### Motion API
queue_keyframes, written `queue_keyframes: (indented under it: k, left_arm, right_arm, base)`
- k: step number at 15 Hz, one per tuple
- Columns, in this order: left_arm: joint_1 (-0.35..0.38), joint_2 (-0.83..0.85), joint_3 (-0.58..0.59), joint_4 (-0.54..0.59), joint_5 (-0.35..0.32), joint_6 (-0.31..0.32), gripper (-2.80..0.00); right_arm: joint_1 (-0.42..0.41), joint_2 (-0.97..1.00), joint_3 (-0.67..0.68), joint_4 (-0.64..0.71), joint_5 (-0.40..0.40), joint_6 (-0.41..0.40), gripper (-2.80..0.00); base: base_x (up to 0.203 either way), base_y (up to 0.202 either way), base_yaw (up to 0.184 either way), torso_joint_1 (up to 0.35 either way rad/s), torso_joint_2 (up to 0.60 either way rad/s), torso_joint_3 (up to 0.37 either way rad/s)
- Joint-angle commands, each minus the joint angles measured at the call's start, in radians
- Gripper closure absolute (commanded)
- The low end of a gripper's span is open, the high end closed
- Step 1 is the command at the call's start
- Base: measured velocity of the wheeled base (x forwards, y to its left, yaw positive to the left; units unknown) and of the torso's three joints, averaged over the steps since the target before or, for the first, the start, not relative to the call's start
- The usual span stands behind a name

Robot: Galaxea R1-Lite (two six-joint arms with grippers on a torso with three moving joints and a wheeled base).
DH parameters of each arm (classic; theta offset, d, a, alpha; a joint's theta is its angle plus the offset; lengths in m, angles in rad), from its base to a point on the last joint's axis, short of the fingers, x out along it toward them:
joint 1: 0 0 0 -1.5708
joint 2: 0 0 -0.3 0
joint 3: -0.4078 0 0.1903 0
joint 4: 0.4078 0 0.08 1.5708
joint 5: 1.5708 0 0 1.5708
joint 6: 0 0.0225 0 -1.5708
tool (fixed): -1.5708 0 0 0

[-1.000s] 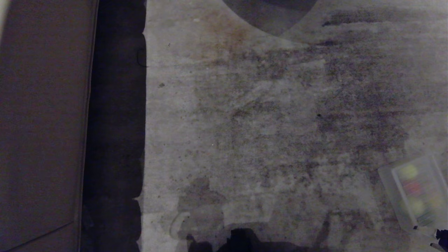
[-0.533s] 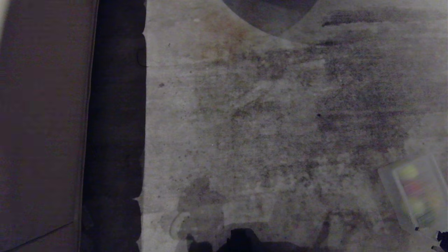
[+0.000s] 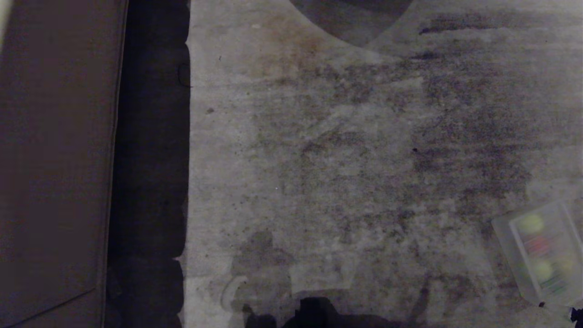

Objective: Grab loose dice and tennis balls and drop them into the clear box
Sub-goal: Close the lid

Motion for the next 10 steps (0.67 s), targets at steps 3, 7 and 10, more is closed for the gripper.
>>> queue_keyframes:
  k: [3,7,10]
  left_arm:
    - [0.0,0.001,0.002,0.0,0.001,-0.001,0.0]
    - [0.0,0.0,0.002,0.0,0.001,-0.001,0.0]
    - [0.0,0.002,0.002,0.0,0.001,-0.001,0.0]
  right_arm:
    - [-0.029,-0.339,0.144,0.027,0.051,-0.023,0.0]
    - [0.025,-0.748,0.213,0.302,0.061,-0.066,0.0]
    - [0.238,-0.989,0.239,0.454,0.059,-0.095,0.0]
  base:
    - [0.0,0.0,0.0,0.0,0.0,0.0]
    - [0.0,0.0,0.0,0.0,0.0,0.0]
    - [0.0,0.0,0.0,0.0,0.0,0.0]
